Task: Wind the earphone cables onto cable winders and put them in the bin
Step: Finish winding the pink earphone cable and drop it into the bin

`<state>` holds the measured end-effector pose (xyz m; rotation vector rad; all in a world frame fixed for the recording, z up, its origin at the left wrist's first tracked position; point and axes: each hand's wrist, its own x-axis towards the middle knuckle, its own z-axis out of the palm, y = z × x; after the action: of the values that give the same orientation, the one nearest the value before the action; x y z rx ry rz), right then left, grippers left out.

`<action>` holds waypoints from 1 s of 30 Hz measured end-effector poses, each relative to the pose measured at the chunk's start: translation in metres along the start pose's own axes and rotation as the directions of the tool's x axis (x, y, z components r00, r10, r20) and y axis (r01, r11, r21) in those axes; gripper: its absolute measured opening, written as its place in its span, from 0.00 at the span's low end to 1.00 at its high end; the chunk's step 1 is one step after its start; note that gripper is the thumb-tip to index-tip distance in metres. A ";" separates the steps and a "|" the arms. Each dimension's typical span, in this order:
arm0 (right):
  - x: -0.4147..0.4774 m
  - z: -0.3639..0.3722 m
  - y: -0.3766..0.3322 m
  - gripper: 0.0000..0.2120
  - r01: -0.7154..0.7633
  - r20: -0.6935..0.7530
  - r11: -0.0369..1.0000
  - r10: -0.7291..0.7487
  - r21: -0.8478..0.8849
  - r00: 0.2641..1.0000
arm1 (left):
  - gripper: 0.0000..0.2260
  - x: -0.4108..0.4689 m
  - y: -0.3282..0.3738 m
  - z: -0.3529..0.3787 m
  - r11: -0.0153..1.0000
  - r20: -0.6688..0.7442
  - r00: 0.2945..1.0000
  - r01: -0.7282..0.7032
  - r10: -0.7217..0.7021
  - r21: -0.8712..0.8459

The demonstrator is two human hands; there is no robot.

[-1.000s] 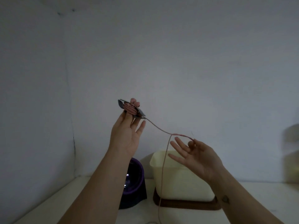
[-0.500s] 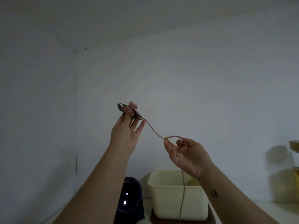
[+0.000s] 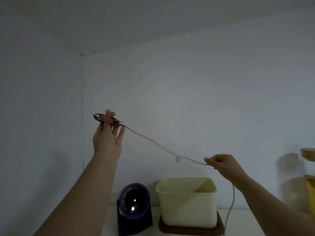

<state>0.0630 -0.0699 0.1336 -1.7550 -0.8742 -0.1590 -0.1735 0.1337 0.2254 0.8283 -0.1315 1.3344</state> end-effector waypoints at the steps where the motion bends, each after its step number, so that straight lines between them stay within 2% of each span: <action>1: 0.002 0.001 0.008 0.12 0.009 -0.024 0.996 -0.011 -0.089 1.000 | 0.10 0.002 0.001 -0.001 1.000 -0.010 1.000 -0.014 0.014 0.005; 4: 0.009 0.007 0.024 0.10 -0.010 -0.132 0.924 -0.044 -0.383 0.990 | 0.11 0.006 -0.002 0.001 0.998 -0.024 0.999 -0.048 0.049 0.028; 6: 0.012 0.013 0.025 0.08 0.010 -0.158 0.816 -0.124 -0.577 0.980 | 0.11 0.006 -0.009 0.004 0.997 -0.038 0.997 -0.062 0.064 0.040; 9: 0.025 0.017 0.026 0.11 0.077 -0.072 0.554 -0.243 -0.829 0.967 | 0.11 0.005 -0.019 0.012 0.994 -0.008 0.996 -0.087 0.088 0.070; 11: 0.036 0.017 0.029 0.12 0.110 0.025 0.373 -0.226 -0.921 0.974 | 0.12 0.002 -0.025 0.018 0.993 0.069 0.996 -0.063 0.056 0.099; 13: 0.050 0.019 0.024 0.11 0.100 0.037 0.327 -0.192 -0.940 0.981 | 0.12 0.003 -0.033 0.025 0.988 0.178 0.984 -0.030 0.002 0.152; 14: 0.056 0.021 0.017 0.12 0.096 0.023 0.380 -0.192 -0.920 0.981 | 0.12 0.001 -0.037 0.028 0.982 0.227 0.974 -0.019 -0.025 0.190; 15: 0.062 0.025 0.005 0.12 0.116 0.011 0.492 -0.211 -0.863 0.977 | 0.12 0.001 -0.041 0.032 0.974 0.267 0.963 -0.015 -0.047 0.227; 16: 0.067 0.030 -0.009 0.13 0.163 0.001 0.647 -0.244 -0.745 0.970 | 0.12 0.001 -0.046 0.035 0.966 0.296 0.953 -0.015 -0.064 0.257; 17: 0.068 0.035 -0.027 0.14 0.225 -0.002 0.825 -0.264 -0.518 0.964 | 0.12 0.000 -0.050 0.037 0.959 0.315 0.946 -0.018 -0.076 0.283; 18: 0.066 0.041 -0.048 0.14 0.246 0.019 0.951 -0.247 -0.185 0.969 | 0.12 0.000 -0.053 0.040 0.952 0.329 0.941 -0.023 -0.083 0.305; 19: 0.059 0.047 -0.069 0.13 0.190 0.088 0.967 -0.206 0.168 0.975 | 0.12 0.001 -0.058 0.041 0.945 0.340 0.936 -0.030 -0.087 0.326; 20: 0.053 0.053 -0.086 0.12 0.067 0.199 0.893 -0.171 0.446 0.965 | 0.12 0.001 -0.062 0.042 0.938 0.349 0.933 -0.038 -0.090 0.344; 21: 0.048 0.056 -0.099 0.10 -0.082 0.320 0.784 -0.153 0.615 0.935 | 0.12 0.001 -0.066 0.043 0.929 0.356 0.930 -0.053 -0.088 0.366; 22: 0.045 0.059 -0.108 0.09 -0.202 0.425 0.696 -0.162 0.689 0.891 | 0.12 0.002 -0.069 0.042 0.919 0.366 0.927 -0.074 -0.080 0.387; 23: 0.043 0.061 -0.114 0.09 -0.266 0.503 0.657 -0.200 0.705 0.841 | 0.12 0.002 -0.071 0.041 0.906 0.377 0.924 -0.102 -0.067 0.412; 25: 0.043 0.066 -0.118 0.09 -0.309 0.583 0.641 -0.267 0.702 0.767 | 0.12 0.005 -0.073 0.038 0.866 0.392 0.919 -0.168 -0.035 0.470; 27: 0.044 0.072 -0.118 0.11 -0.293 0.578 0.680 -0.235 0.672 0.781 | 0.13 0.010 -0.073 0.035 0.829 0.409 0.913 -0.219 -0.013 0.515; 28: 0.046 0.075 -0.116 0.12 -0.234 0.541 0.738 -0.204 0.633 0.816 | 0.13 0.013 -0.072 0.033 0.817 0.415 0.910 -0.234 -0.007 0.527; 29: 0.048 0.077 -0.114 0.12 -0.119 0.472 0.831 -0.185 0.544 0.862 | 0.13 0.015 -0.072 0.031 0.802 0.416 0.909 -0.245 -0.004 0.544; 30: 0.052 0.078 -0.111 0.11 0.039 0.386 0.923 -0.198 0.382 0.901 | 0.13 0.017 -0.072 0.029 0.786 0.412 0.911 -0.251 -0.005 0.566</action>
<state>0.0064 0.0355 0.2164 -1.3984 -1.2380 0.2997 -0.0941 0.1301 0.2226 1.6740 -0.0680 1.3319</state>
